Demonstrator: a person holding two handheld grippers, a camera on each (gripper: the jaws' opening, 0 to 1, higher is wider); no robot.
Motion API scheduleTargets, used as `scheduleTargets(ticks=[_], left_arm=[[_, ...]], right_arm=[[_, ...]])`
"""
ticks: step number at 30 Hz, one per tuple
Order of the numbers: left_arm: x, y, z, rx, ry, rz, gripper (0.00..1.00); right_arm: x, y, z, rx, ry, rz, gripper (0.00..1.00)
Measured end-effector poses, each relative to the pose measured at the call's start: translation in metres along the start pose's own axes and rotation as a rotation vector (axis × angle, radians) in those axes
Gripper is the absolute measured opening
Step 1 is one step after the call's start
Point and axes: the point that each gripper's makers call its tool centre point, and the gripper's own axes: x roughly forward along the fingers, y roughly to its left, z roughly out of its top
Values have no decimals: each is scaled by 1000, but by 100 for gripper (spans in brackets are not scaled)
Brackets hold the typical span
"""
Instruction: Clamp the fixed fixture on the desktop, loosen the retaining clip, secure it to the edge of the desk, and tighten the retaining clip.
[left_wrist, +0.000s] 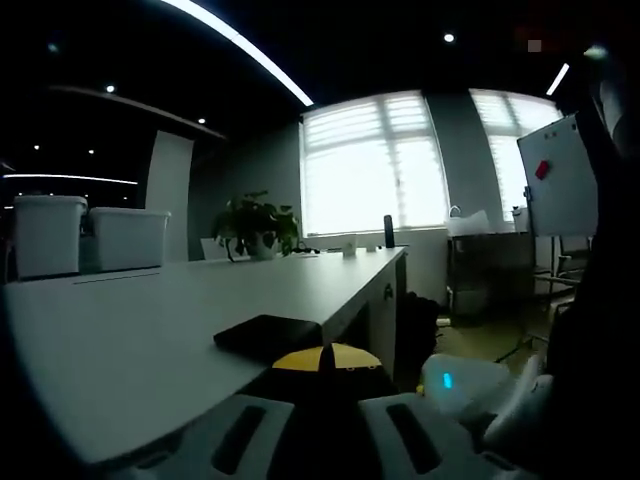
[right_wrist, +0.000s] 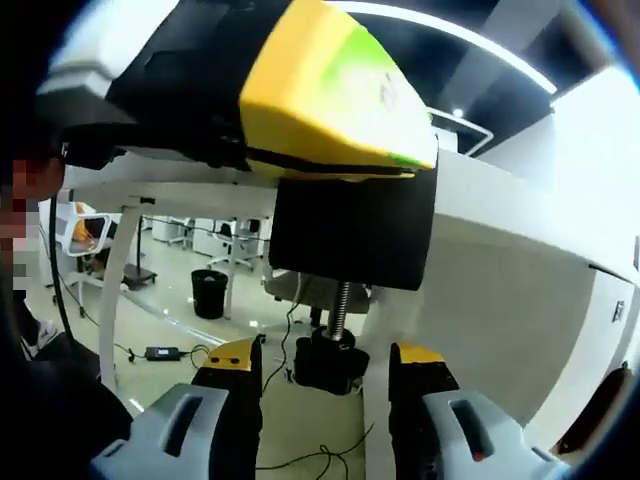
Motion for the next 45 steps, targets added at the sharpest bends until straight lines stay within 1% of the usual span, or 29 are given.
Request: scheduleTargets(ticks=[1,2,3,5,7,8,11,14,16,18,20,22,23,24,26,28,29,32,33,34,35,36,39,41,45], left_arm=[[0,0,0,0,-1,0,1],[0,0,0,0,-1,0,1],[0,0,0,0,-2,0,1],[0,-1,0,2,-3,1,1],[0,-1,1,1,-6,1,1],[0,-1,1,1,-6,1,1],[0,-1,1,0,-7,1,1],[0,-1,0,4,-6,2,1],[0,-1,0,11,-2,7,1],[-1,-1,-1,14,4,14,1],[-1,0,-1,12,4,17,1],[0,2,-2,13,7,23,1],[0,2,-2,14,9,23,1],[0,3,-2,10,11,25,1],[0,3,-3,7,17,26,1],[0,3,-3,4,21,27,1],[1,3,-3,9,26,28,1],[1,3,-3,22,35,35,1],[0,5,-4,25,39,39,1],[0,5,-5,32,43,42,1],[0,6,-5,35,46,45,1],[0,6,-5,40,50,48,1],[1,7,-6,48,61,53,1],[1,7,-6,51,69,58,1],[2,8,-7,46,70,64,1]], right_arm=[[0,0,1,-13,-3,0,39],[0,0,1,-14,-4,-1,39],[1,1,5,-20,-22,3,38],[3,1,7,-36,-30,2,33],[4,1,9,-61,-32,-1,29],[5,0,8,-65,-24,-9,27],[5,-4,7,-51,-15,-18,27],[4,-4,6,-29,-3,-10,26],[4,-4,6,0,4,2,26],[5,-1,5,-11,4,35,25],[7,5,6,5,-6,108,25],[8,7,7,-43,3,174,24],[9,8,7,-47,1,208,24],[8,10,7,-41,-3,259,24],[8,14,7,-68,-21,348,24],[5,18,8,-51,-32,438,24],[4,19,8,-67,-32,476,24],[3,22,8,-73,-42,559,24],[3,22,8,-81,-48,571,24],[3,25,8,-64,-50,601,24],[3,26,10,-64,-58,640,24],[1,26,11,-90,-75,667,24],[-1,30,10,-79,-77,770,24],[1,28,9,-105,-87,807,24],[-1,28,8,-105,-98,860,24]])
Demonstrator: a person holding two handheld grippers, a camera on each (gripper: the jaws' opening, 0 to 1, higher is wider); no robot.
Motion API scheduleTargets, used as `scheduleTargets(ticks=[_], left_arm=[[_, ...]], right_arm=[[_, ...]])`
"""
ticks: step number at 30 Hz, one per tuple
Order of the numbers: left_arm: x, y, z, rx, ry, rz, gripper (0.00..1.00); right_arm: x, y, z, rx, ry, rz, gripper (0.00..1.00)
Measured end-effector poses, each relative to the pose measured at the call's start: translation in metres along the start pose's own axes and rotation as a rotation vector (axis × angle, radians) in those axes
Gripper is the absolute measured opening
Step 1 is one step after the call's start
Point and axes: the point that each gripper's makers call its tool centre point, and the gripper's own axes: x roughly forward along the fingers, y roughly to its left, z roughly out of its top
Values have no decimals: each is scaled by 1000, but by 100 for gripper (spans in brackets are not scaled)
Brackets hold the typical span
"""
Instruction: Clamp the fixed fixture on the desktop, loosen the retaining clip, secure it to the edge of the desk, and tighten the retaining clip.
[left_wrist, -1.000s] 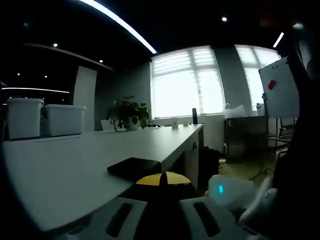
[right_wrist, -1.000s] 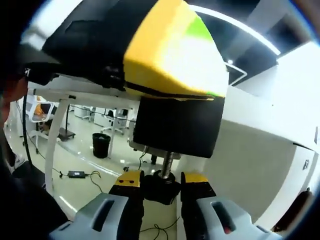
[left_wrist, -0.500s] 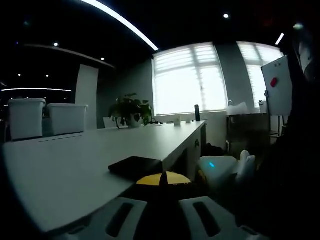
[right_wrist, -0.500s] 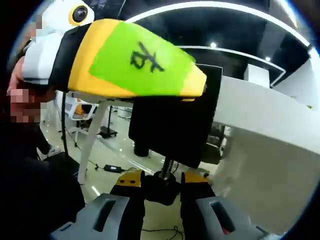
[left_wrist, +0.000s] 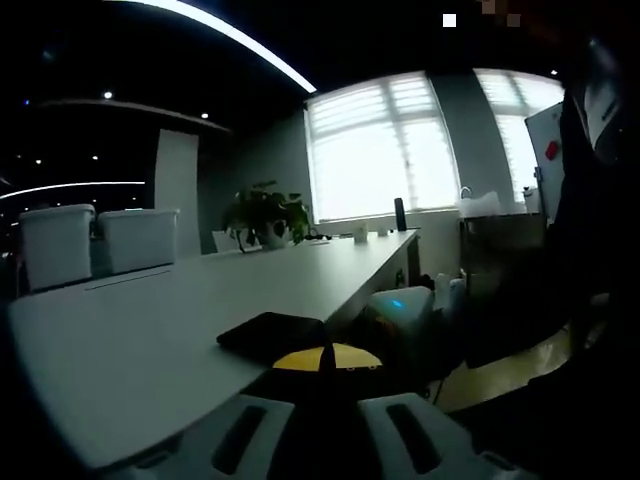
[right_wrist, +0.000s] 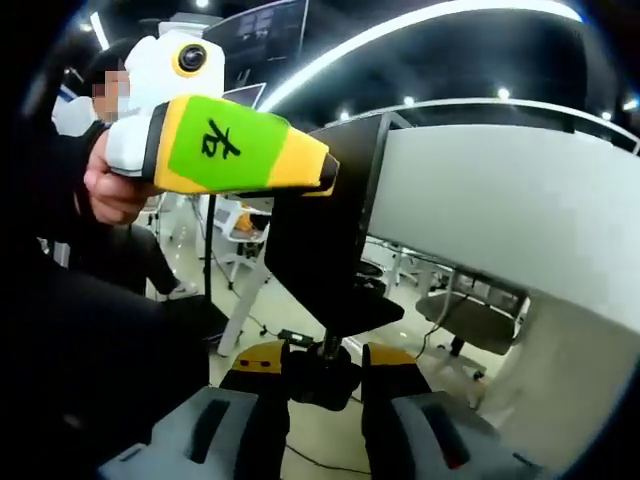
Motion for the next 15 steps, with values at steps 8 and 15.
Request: scheduleTargets(ticks=[8,15], left_arm=[[0,1,0,-3,8,-11,1],[2,-5,0,-11,13,-12,1]], right_arm=[[0,4,3,-69,-57,91,25],[2,3,4,-95,-38,55,26]])
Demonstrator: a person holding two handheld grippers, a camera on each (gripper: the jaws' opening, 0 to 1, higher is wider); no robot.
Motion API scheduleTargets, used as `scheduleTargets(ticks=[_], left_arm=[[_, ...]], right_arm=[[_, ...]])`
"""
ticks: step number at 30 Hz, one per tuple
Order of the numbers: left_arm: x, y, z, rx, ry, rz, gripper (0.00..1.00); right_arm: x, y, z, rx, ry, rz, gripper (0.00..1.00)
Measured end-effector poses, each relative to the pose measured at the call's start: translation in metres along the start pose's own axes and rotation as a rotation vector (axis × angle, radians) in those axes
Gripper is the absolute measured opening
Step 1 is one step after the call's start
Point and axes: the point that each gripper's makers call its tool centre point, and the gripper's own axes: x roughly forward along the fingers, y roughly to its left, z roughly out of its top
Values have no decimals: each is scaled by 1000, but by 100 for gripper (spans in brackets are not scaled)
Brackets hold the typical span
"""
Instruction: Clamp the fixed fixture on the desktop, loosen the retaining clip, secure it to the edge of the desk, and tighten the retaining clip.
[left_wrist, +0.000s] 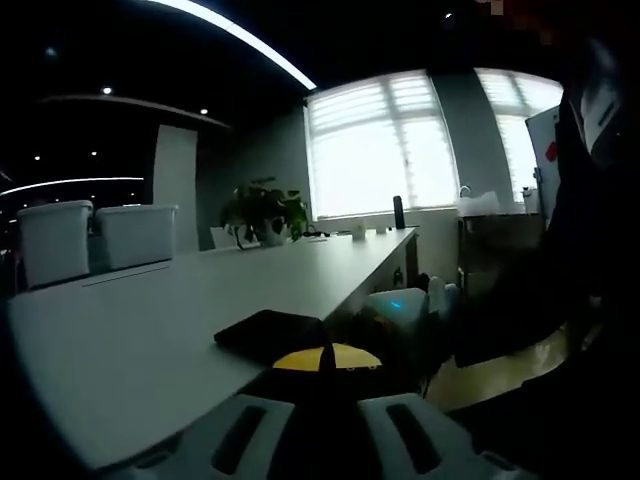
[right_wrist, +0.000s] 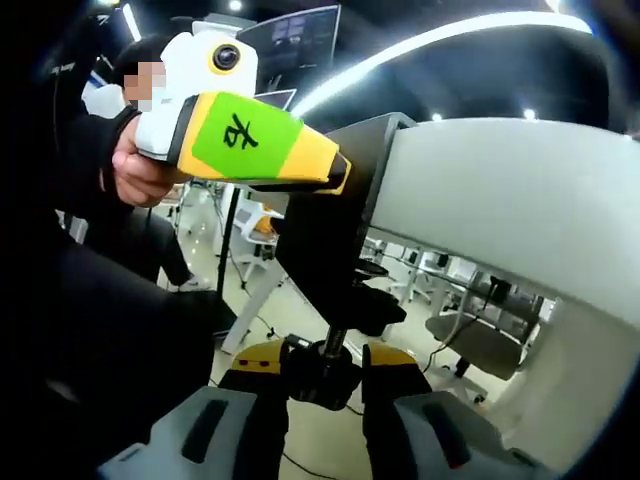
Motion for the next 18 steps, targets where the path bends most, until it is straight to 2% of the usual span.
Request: scheduleTargets(ticks=[1,2,3,4,7,11,13,17,18], left_arm=[[0,0,0,-3,-1,0,1],[0,0,0,-3,-2,-1,1],[0,0,1,-13,-5,-4,1],[0,1,0,-24,2,-7,1],[0,3,-1,-21,9,-12,1],[-1,2,0,-28,8,-26,1],[-1,2,-1,-26,12,-26,1],[-1,3,-1,-32,1,-30,1],[-1,3,-1,-36,-5,-31,1]], right_arm=[[-1,-2,0,-30,5,-13,27],[-3,-6,1,-55,15,-59,31],[-5,-10,-1,-34,31,-96,36],[-8,-15,-5,35,69,-153,40],[-14,-27,-6,65,100,-269,51],[-24,-25,-10,98,130,-394,54],[-31,-21,-10,175,122,-493,58],[-28,-8,-12,279,98,-612,70],[-27,-6,-15,281,120,-647,71]])
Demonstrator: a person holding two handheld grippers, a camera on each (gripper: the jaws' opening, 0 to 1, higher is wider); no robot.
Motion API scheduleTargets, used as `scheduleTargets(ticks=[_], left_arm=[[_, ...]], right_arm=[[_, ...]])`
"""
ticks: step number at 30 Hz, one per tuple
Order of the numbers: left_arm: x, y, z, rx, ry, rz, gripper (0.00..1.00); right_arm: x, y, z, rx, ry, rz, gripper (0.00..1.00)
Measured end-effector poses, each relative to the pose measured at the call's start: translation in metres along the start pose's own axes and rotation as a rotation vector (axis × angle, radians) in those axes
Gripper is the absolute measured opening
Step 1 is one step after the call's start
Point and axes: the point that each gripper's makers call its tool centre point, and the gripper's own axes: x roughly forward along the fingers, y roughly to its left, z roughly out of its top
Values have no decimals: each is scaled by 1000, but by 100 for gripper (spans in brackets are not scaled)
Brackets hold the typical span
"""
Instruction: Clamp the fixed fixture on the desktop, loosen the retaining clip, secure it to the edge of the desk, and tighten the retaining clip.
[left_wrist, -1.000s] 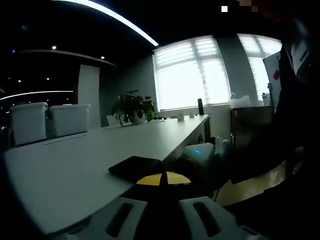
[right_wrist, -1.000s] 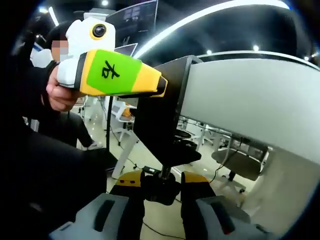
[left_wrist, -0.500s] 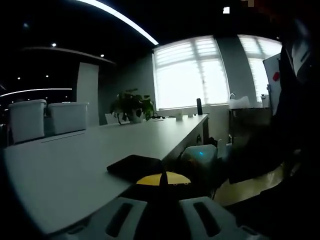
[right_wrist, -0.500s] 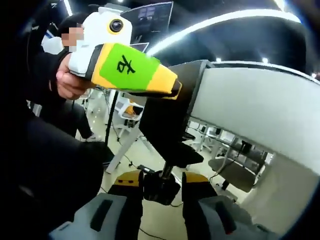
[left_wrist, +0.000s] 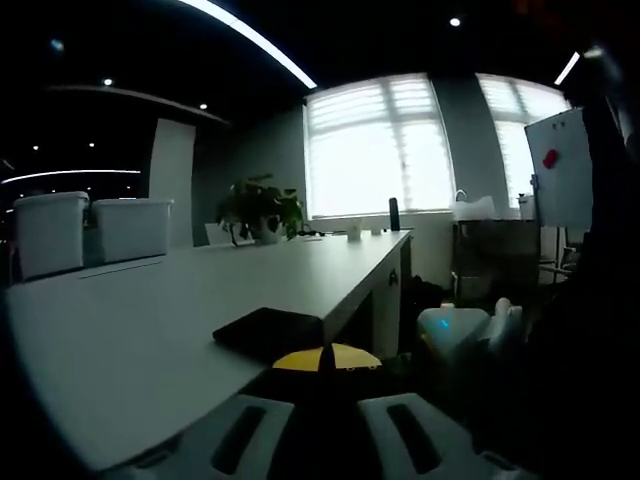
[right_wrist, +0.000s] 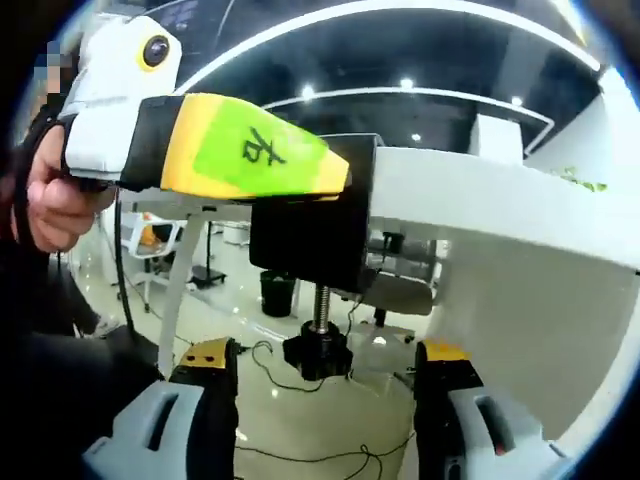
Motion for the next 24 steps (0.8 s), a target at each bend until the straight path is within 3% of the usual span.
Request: scheduleTargets(ticks=[2,3,6,12,15,19,24], left_arm=[[0,-1,0,-2,-7,-2,1],[-1,-1,1,-3,-9,-3,1],[-1,-2,1,-7,-17,-14,1],[-1,-2,1,-11,-32,-31,1],[-1,-2,3,-17,-44,-35,1],[-1,-2,3,-19,-50,-34,1],[-1,-2,3,-18,-53,-40,1]], right_arm=[[5,1,5,-18,-36,-77,70],[8,7,3,2,-22,-76,67],[8,-1,0,39,17,-187,56],[12,3,7,9,-2,-215,62],[15,4,6,15,9,-219,57],[16,0,8,-39,9,-247,46],[17,-1,4,-77,28,-260,44]])
